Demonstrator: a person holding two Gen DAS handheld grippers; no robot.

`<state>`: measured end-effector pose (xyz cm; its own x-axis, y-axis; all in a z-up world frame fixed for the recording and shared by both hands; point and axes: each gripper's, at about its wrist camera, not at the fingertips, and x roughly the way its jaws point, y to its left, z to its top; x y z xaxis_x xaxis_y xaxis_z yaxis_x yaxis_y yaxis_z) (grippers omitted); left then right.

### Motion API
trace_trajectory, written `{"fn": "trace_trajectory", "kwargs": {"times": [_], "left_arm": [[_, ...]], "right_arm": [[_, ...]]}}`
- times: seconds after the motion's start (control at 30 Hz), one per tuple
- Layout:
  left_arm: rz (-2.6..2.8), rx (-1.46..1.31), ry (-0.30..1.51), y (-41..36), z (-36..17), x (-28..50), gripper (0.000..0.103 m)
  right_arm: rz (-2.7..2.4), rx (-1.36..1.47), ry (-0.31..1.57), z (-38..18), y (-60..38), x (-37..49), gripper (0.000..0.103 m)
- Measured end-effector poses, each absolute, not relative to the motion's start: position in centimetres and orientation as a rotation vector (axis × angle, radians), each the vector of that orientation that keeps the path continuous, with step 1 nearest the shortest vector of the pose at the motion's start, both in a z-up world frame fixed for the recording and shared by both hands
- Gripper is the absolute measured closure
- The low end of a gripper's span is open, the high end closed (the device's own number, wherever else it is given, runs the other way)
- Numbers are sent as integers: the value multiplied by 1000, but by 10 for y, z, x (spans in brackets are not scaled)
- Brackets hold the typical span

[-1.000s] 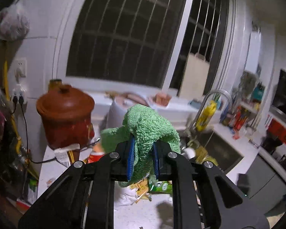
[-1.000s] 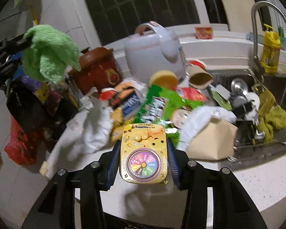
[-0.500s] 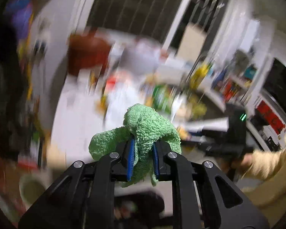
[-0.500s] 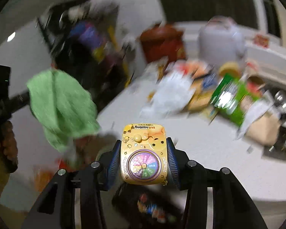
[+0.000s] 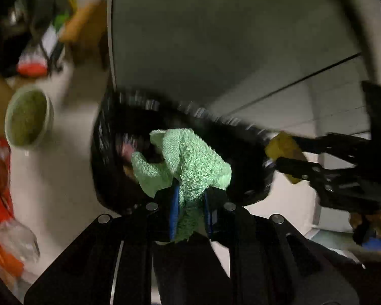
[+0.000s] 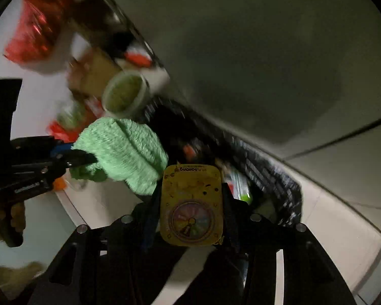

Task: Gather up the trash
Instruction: 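Carry the yellow toy box and green towel down and drop them into the trash bag, then grasp the white tissue with the right tool while the left tool grasps the crumpled paper towel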

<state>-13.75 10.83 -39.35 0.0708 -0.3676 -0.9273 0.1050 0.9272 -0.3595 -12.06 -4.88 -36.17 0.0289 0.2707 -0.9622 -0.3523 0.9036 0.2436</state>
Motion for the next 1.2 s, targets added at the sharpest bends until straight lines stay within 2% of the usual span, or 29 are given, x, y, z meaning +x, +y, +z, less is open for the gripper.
{"fn": "trace_trajectory", "kwargs": {"times": [0.07,0.1,0.13,0.17,0.2,0.27,0.4,0.47,0.6,0.67,0.7,0.83,0.97,1.2], "left_arm": [[-306,-208,1541,110,-430,-135,86],[-274,-198,1572,111,-443,-135,80],[-255,-188,1594,113,-452,-135,64],[-235,-168,1607,114,-457,-135,54],[-213,-140,1597,116,-455,-136,36],[-189,-78,1554,116,-445,-135,20],[-186,-54,1536,121,-422,-135,19],[-213,-57,1500,118,-401,-134,19],[-266,-23,1368,109,-339,-129,17],[-281,-18,1313,100,-311,-130,15],[-296,-25,1293,96,-299,-129,15],[-349,-68,1242,79,-261,-125,15],[-370,-80,1207,62,-239,-120,15],[-356,-76,1167,47,-218,-117,15]], "right_arm": [[456,-105,1512,-396,-40,-121,57],[447,-121,1520,-403,-39,-122,56],[431,-147,1532,-416,-37,-122,43],[426,-158,1535,-419,-40,-124,37],[405,-191,1529,-423,-41,-124,31],[394,-216,1513,-422,-46,-125,28],[374,-228,1488,-407,-58,-125,26],[374,-216,1457,-381,-65,-121,26],[424,-127,1286,-284,-82,-115,24],[440,-71,1123,-206,-99,-109,15],[439,-54,1073,-184,-105,-108,8],[332,-34,796,-81,-153,-93,6],[111,16,712,-51,-210,-62,6],[-101,227,680,-50,-299,-7,6]]}}
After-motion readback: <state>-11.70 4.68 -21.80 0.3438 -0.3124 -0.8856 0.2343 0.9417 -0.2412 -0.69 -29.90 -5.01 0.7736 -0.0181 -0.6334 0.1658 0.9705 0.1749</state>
